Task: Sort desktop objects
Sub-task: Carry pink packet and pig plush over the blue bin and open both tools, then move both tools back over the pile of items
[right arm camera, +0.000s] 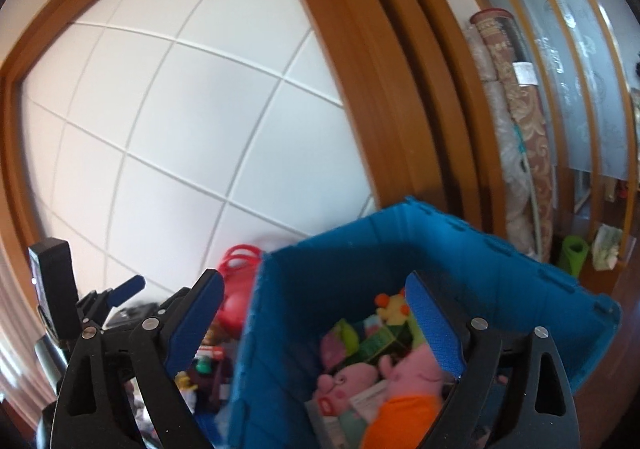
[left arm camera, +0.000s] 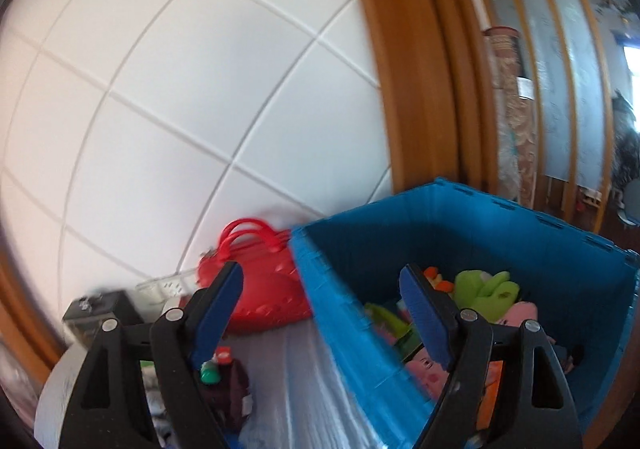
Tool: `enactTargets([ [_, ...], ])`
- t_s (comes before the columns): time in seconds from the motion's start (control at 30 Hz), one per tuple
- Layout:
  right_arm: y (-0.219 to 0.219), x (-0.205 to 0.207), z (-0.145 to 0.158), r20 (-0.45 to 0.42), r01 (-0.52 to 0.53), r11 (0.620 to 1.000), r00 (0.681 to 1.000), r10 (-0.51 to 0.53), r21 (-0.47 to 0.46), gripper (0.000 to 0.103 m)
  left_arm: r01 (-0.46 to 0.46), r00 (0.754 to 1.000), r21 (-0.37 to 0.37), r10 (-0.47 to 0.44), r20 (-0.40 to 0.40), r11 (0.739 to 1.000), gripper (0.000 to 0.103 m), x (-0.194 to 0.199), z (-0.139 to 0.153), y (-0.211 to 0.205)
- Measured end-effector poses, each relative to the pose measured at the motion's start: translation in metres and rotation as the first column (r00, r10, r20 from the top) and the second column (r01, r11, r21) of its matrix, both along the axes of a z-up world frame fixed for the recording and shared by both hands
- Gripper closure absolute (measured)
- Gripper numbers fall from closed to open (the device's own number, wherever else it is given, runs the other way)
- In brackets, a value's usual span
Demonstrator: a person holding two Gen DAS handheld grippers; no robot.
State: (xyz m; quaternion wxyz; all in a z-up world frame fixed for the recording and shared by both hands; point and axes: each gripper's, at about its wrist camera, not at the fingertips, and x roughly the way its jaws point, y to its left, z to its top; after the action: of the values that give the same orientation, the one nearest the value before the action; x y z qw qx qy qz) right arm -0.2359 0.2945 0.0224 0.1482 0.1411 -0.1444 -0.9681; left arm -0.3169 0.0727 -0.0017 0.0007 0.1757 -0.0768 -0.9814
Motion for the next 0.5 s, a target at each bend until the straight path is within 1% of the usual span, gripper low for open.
enactTargets([
  [0.07, -0.015, 0.006, 0.001, -0.015, -0.031, 1.000, 0.999, 0.031, 0.002, 0.010, -0.060, 0.998, 0.024, 0.059, 0.017, 0.998, 0.022, 0.009, -0.004, -0.029],
  [0.17, -0.042, 0.014, 0.004, -0.023, -0.077, 0.997, 0.997, 0.077, 0.003, 0.010, -0.111, 0.994, 0.066, 0.110, 0.028, 0.992, 0.022, 0.028, -0.012, -0.069],
  [0.23, -0.064, 0.021, 0.005, -0.026, -0.106, 0.994, 0.994, 0.106, 0.001, 0.010, -0.129, 0.992, 0.117, 0.128, 0.015, 0.985, 0.022, 0.046, -0.014, -0.102],
  [0.27, -0.074, 0.025, 0.006, -0.028, -0.117, 0.993, 0.993, 0.117, 0.000, 0.010, -0.137, 0.990, 0.129, 0.138, 0.000, 0.982, 0.022, 0.056, -0.015, -0.118],
  [0.33, -0.099, 0.033, 0.009, -0.034, -0.136, 0.991, 0.990, 0.136, 0.000, 0.010, -0.162, 0.987, 0.129, 0.163, 0.001, 0.978, 0.022, 0.070, -0.016, -0.149],
  [0.47, -0.153, 0.049, 0.011, -0.037, -0.182, 0.983, 0.983, 0.182, -0.006, 0.009, -0.181, 0.983, 0.142, 0.181, 0.013, 0.973, 0.022, 0.102, -0.026, -0.207],
  [0.5, -0.171, 0.055, 0.010, -0.034, -0.198, 0.980, 0.980, 0.198, -0.003, 0.009, -0.183, 0.983, 0.143, 0.181, 0.026, 0.973, 0.022, 0.111, -0.029, -0.224],
])
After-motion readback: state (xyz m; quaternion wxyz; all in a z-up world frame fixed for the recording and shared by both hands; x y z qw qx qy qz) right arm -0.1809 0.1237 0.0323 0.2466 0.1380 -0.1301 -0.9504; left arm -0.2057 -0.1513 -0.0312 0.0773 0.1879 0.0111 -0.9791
